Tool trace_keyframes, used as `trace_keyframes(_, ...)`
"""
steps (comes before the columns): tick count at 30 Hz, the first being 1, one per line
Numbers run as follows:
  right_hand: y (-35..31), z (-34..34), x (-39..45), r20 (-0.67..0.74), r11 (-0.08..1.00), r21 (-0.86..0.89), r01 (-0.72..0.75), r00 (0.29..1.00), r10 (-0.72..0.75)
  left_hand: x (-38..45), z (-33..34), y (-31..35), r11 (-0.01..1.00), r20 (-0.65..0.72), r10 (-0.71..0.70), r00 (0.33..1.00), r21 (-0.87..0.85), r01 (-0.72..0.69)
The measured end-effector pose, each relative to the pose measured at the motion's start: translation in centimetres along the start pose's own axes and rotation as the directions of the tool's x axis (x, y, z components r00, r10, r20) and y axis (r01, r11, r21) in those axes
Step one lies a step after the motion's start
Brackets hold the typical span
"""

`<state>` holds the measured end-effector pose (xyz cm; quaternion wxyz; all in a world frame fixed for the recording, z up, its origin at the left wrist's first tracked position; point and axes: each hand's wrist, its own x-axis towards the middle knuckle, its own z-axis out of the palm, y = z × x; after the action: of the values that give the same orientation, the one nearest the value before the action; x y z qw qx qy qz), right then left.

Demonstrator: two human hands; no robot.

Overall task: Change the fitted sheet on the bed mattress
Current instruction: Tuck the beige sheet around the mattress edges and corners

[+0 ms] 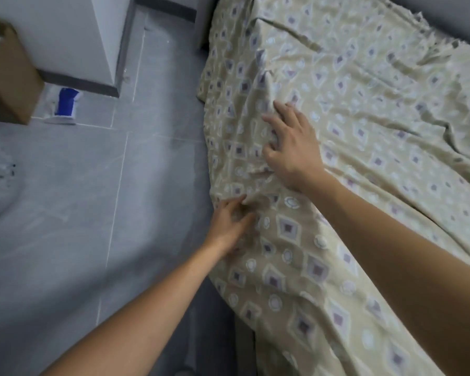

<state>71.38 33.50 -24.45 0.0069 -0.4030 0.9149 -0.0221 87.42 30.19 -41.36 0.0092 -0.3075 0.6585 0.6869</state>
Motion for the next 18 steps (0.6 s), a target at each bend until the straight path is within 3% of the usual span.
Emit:
trace_keyframes(4, 0.0, -0.5, -8.2, 0.027, 1.0, 0.012, -0.018, 0.999, 0.018, -8.6, 0.5, 0.4, 0.979, 0.064, -0.194, 0.979, -0.053, 0.198)
trace_keyframes(6, -0.1, -1.0, -12.7, 0.03, 0.998, 0.045, -0.043, 0.999, 0.042, -12.4, 1.4, 1.9, 0.968, 0.101, -0.227, 0.969, -0.087, 0.236)
trace_keyframes(12, -1.2, -1.3, -24.7, 0.056, 0.988, 0.093, -0.122, 0.992, 0.117, -17.6, 3.6, 0.1, 0.939, -0.007, -0.344, 0.939, -0.022, 0.344)
trace_keyframes(15, -1.9, -0.7, -27.4, 0.053, 0.991, 0.047, -0.123, 0.991, 0.121, -19.4, 3.9, -2.4, 0.906, -0.042, -0.423, 0.905, -0.03, 0.422)
trace_keyframes(18, -2.1, 0.3, -27.4, 0.004, 0.989, 0.01, -0.146, 0.989, 0.146, -20.8, 4.4, -2.6, 0.902, 0.042, -0.43, 0.902, -0.027, 0.431)
